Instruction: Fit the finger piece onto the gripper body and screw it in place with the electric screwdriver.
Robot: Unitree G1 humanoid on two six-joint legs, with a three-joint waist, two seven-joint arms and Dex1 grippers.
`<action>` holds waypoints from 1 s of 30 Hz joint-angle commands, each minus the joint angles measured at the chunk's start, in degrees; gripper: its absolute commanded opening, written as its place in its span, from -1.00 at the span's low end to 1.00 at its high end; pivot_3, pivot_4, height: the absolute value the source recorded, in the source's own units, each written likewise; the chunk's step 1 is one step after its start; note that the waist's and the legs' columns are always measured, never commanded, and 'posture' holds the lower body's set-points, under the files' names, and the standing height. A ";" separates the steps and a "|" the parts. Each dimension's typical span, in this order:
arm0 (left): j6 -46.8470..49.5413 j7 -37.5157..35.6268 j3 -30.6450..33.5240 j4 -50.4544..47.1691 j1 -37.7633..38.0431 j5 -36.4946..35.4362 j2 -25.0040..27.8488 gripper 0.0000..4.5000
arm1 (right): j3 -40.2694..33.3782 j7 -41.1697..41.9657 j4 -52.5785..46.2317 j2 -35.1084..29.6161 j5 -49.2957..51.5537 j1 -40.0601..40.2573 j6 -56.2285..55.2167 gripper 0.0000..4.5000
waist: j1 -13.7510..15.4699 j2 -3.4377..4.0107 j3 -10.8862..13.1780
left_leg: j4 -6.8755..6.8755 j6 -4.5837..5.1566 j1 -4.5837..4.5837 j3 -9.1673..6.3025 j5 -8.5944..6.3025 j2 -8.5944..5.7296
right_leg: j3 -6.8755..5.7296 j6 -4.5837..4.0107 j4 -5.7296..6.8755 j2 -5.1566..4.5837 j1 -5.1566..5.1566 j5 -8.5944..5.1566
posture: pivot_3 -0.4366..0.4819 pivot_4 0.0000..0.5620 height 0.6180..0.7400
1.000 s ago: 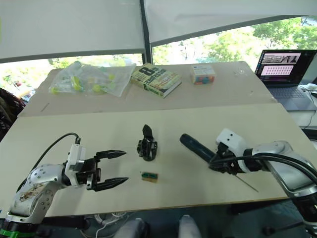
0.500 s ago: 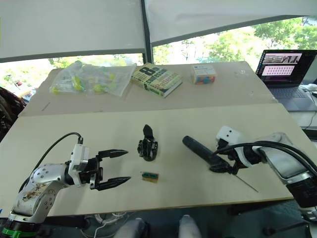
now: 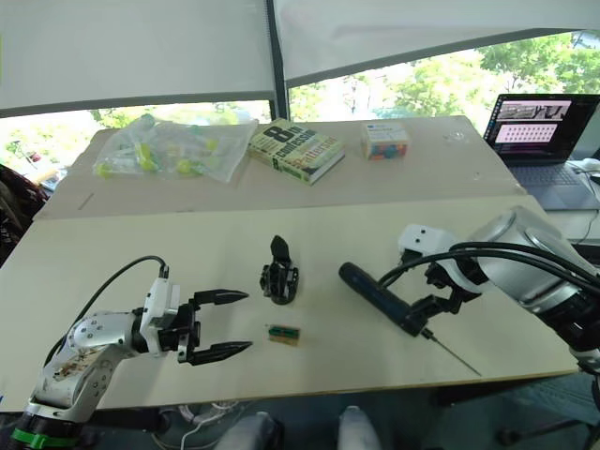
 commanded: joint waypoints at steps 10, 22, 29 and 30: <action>0.58 0.42 0.39 -2.02 0.00 -0.85 0.43 1.00 | -1.23 -5.69 -3.42 4.74 4.06 1.32 11.65 0.98 | -0.02 -0.04 -0.01 | 0.00 0.00 -0.02 -0.02 0.00 0.00 | 0.01 -0.01 0.02 0.00 -0.04 0.01 | -0.05 -0.47 0.96; 1.59 -0.32 -0.48 -2.96 -0.08 -1.24 0.52 1.00 | 3.74 -8.68 0.25 7.39 3.77 -0.30 8.47 0.98 | -0.06 -0.04 -0.01 | 0.00 0.00 -0.04 -0.02 0.00 -0.01 | 0.01 -0.02 0.04 0.00 -0.09 0.02 | -0.05 -0.47 0.96; 1.63 -0.14 -0.72 -3.00 0.11 -1.20 0.16 1.00 | 6.21 -9.13 1.49 7.93 2.66 0.18 6.63 -0.04 | -0.07 -0.06 -0.02 | 0.00 0.00 -0.02 -0.02 0.00 -0.01 | 0.01 -0.02 0.04 0.00 -0.07 0.02 | -0.05 -0.47 0.96; 1.64 -0.06 -0.78 -2.96 0.00 -1.17 0.10 1.00 | 6.33 -8.94 1.75 7.77 2.53 0.33 6.42 -0.14 | -0.07 -0.08 -0.04 | 0.00 0.00 -0.01 -0.02 0.00 -0.01 | 0.01 -0.02 0.04 0.01 -0.07 0.02 | -0.05 -0.47 0.96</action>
